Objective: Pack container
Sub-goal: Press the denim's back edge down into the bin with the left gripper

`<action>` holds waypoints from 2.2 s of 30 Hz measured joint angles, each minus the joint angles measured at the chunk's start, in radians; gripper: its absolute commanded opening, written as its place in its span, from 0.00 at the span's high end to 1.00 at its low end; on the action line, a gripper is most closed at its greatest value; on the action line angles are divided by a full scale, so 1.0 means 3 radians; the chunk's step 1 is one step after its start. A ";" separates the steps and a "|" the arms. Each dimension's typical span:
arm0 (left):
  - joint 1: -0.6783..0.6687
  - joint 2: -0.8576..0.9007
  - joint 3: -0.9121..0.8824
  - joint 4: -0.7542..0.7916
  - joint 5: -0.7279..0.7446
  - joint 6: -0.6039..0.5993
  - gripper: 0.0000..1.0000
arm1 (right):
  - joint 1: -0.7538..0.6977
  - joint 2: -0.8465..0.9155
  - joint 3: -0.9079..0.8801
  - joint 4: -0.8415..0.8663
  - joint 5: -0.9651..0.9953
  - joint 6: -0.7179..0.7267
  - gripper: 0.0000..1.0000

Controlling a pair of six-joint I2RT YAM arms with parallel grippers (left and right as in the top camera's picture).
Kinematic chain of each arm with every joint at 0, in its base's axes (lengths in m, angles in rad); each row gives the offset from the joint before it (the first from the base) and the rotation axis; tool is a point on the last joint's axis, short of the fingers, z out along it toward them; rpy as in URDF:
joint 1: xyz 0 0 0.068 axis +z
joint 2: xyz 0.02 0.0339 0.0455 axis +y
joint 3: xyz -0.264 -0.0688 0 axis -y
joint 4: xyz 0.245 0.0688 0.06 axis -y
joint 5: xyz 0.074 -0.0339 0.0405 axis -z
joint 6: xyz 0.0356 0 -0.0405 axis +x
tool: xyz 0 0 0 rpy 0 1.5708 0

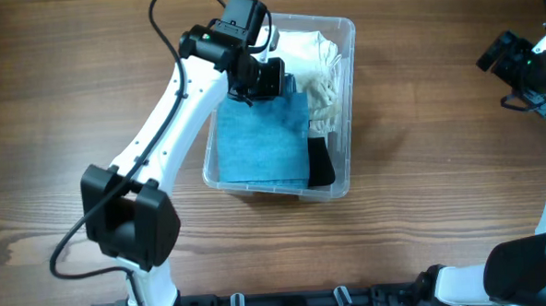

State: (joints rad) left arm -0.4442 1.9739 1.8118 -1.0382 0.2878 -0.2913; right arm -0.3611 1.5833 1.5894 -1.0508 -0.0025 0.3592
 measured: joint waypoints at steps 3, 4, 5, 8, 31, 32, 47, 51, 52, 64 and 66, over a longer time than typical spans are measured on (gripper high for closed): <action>-0.0001 0.0164 0.0032 0.0019 -0.0008 -0.0048 0.96 | 0.0000 0.0000 0.0000 0.0000 0.0000 0.0000 0.00; -0.0006 0.0220 0.0051 0.0022 -0.0008 -0.0064 0.96 | 0.0000 0.0000 0.0000 0.0000 0.0000 0.0000 0.00; -0.0008 0.0262 0.0065 0.0023 -0.0005 -0.0074 0.96 | 0.0000 0.0000 0.0000 0.0001 0.0000 0.0000 0.00; -0.0025 0.0366 0.0112 0.0033 -0.0008 -0.0098 0.96 | 0.0000 -0.0001 0.0000 0.0000 0.0000 0.0000 0.00; -0.0159 0.0384 0.0209 0.0144 -0.0153 -0.0100 0.96 | 0.0000 -0.0001 0.0000 0.0000 0.0000 0.0000 0.00; -0.0159 0.0403 0.0223 0.0135 -0.0155 -0.0099 0.96 | 0.0000 0.0000 0.0000 0.0000 0.0000 0.0000 0.00; -0.0056 0.0492 0.0584 -0.0256 -0.0135 -0.0089 0.96 | 0.0000 0.0000 0.0000 0.0000 0.0000 0.0000 0.00; 0.0111 0.0350 0.0765 -0.0312 -0.0196 -0.0070 0.96 | 0.0000 -0.0001 0.0000 0.0000 0.0000 0.0000 0.00; 0.0161 0.0258 0.0779 -0.0342 -0.0224 -0.0069 0.96 | 0.0000 -0.0001 0.0000 0.0000 0.0000 0.0000 0.01; 0.0355 -0.0172 0.0562 -0.0834 -0.0544 -0.0080 0.96 | 0.0000 0.0000 0.0000 0.0000 0.0000 0.0000 0.00; 0.0329 -0.0056 0.0392 -0.0771 -0.0548 -0.0111 0.96 | 0.0000 0.0000 0.0000 0.0000 0.0000 0.0000 0.00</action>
State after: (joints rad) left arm -0.3454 1.9572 1.9293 -1.2694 0.1234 -0.3244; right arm -0.3611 1.5833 1.5894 -1.0508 -0.0025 0.3592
